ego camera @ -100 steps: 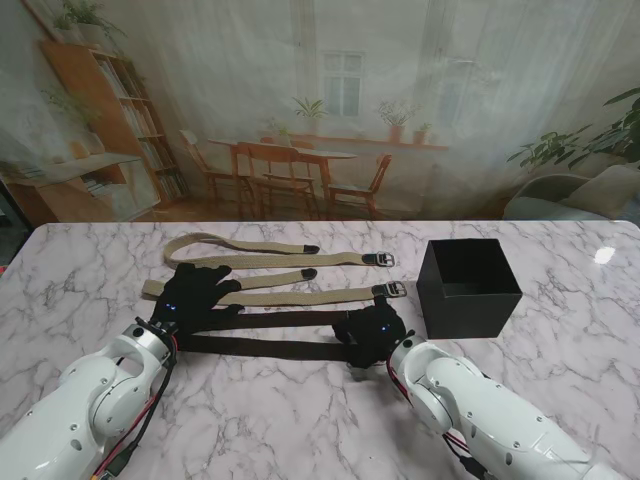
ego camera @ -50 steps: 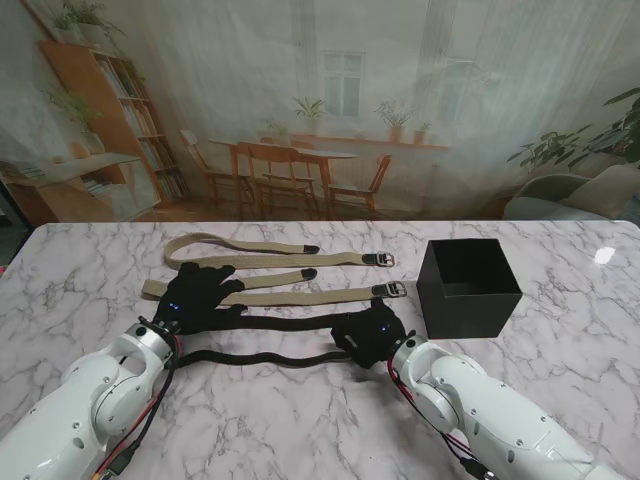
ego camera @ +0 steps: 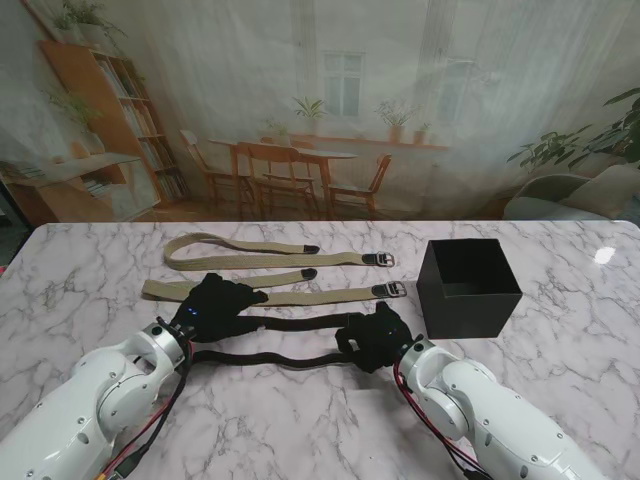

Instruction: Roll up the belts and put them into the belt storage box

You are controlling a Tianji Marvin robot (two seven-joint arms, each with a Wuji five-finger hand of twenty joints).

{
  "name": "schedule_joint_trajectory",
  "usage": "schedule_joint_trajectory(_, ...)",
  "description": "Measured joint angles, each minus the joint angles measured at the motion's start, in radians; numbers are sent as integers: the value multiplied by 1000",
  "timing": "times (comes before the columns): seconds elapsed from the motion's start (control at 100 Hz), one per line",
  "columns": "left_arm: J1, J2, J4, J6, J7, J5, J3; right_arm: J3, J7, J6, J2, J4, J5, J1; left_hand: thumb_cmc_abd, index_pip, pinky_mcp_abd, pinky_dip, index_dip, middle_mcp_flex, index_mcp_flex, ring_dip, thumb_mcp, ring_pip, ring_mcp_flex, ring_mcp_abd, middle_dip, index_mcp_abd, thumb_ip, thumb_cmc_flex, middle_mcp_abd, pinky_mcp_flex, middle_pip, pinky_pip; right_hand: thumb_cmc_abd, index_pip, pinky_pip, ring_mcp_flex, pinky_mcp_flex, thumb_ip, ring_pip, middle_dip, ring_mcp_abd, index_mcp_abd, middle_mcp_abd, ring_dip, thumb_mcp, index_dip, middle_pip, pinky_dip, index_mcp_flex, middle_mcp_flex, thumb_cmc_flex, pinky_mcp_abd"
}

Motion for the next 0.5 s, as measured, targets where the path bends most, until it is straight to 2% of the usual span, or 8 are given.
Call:
schedule_joint_trajectory(0.08, -12, 6, -9, -53, -85, -5, 5, 22, 27, -3, 2, -26, 2, -22, -29, -28, -9, 0, -23, -72, -57, 23, -15, 6, -42, -21, 27, -28, 0, -56, -6, -21, 14, -2, 0, 0, 0, 0, 0, 0, 0, 0, 0, 9, 1, 0, 0, -1, 0, 0, 0, 11, 0, 0)
schedule_joint_trajectory(0.11, -18, 9, -10, -63, -100, -6, 12, 25, 34, -4, 3, -31, 4, -26, -42, -42, -15, 0, -28, -105, -71, 21, -9, -8, -59, -21, 6, -44, 0, -81, -3, -30, -30, -17, 0, 0, 0, 0, 0, 0, 0, 0, 0, 9, 2, 0, 0, -1, 0, 0, 1, 11, 0, 0)
schedule_joint_trajectory(0.2, -35, 19, -9, -68, -135, -7, 35, 29, 36, -7, 5, -36, 2, -34, -69, -46, -17, 0, -39, -213, -94, -102, -8, -124, -123, -29, -224, -75, 0, -138, -3, -56, -218, -82, 1, 0, 0, 0, 0, 0, 0, 0, 0, 9, 3, 0, 0, -2, 0, 0, 1, 11, 0, 0)
schedule_joint_trajectory(0.28, -48, 23, -7, -70, -183, 1, 45, 41, 35, -11, 6, -40, -5, -45, -107, -46, -26, 0, -49, -268, -94, -180, -16, -185, -153, -28, -331, -78, 0, -161, -3, -69, -306, -118, 1, 0, 0, 0, 0, 0, 0, 2, 0, 9, 4, 0, 0, -3, 0, 0, 1, 11, 0, 0)
schedule_joint_trajectory(0.37, -56, 29, 3, -79, -196, 30, 52, 63, 39, -16, 6, -51, -10, -63, -118, -46, -27, 0, -49, -281, -94, -225, -9, -209, -168, -31, -368, -78, 0, -182, -5, -75, -331, -155, 1, 0, 0, 0, 0, 0, 0, 12, 0, 9, 5, 0, 0, -3, 0, 0, 1, 12, 0, 0)
schedule_joint_trajectory(0.48, -50, 32, 9, -97, -199, 65, 40, 102, 67, -25, 8, -78, -23, -93, -131, -46, -27, -1, -49, -281, -87, -241, -12, -218, -168, -31, -379, -79, 0, -197, -4, -84, -331, -180, 8, -2, 0, 0, 0, 0, 0, 13, 0, 15, 5, 0, -2, -9, 0, 0, 1, 12, 0, 0)
schedule_joint_trajectory(0.5, -46, 32, 9, -100, -201, 65, 33, 109, 73, -26, 9, -85, -25, -99, -131, -43, -27, -1, -49, -281, -68, -242, -13, -218, -168, -31, -380, -82, 0, -208, -4, -84, -332, -181, 9, -2, 0, 0, 0, 0, 0, 13, 0, 17, 6, 0, -2, -10, 0, 0, 1, 12, 0, 0)
